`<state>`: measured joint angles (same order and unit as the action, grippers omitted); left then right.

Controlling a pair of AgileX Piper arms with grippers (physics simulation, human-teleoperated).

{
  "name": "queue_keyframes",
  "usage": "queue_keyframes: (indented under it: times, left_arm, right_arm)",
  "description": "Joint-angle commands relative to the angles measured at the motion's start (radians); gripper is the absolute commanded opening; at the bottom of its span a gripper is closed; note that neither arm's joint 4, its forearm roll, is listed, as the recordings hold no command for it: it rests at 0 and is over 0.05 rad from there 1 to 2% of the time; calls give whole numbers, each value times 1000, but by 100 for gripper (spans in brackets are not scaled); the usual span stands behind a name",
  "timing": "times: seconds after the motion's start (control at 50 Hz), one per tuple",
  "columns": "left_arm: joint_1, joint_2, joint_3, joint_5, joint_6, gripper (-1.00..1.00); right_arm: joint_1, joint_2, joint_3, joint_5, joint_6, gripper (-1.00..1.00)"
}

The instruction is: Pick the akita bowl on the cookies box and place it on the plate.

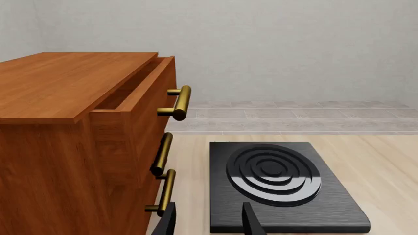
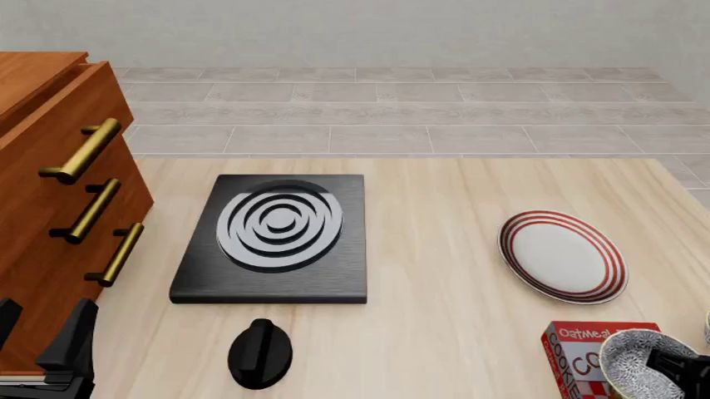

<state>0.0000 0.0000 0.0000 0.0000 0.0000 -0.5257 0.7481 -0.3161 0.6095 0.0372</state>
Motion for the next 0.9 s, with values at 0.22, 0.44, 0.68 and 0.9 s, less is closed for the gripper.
queue_keyframes:
  times: [0.22,0.44,0.68,0.9]
  left_arm:
    - [0,0,0,0,0,100]
    - [0,0,0,0,0,100]
    - [0,0,0,0,0,100]
    - [0,0,0,0,0,100]
  right_arm:
    - [114,-47,-130,73,113,-100]
    - [178,-19,-172,33,203,-100]
    - [227,66,-218,-50,290,-100]
    - [265,179,-272,-132,318,-100]
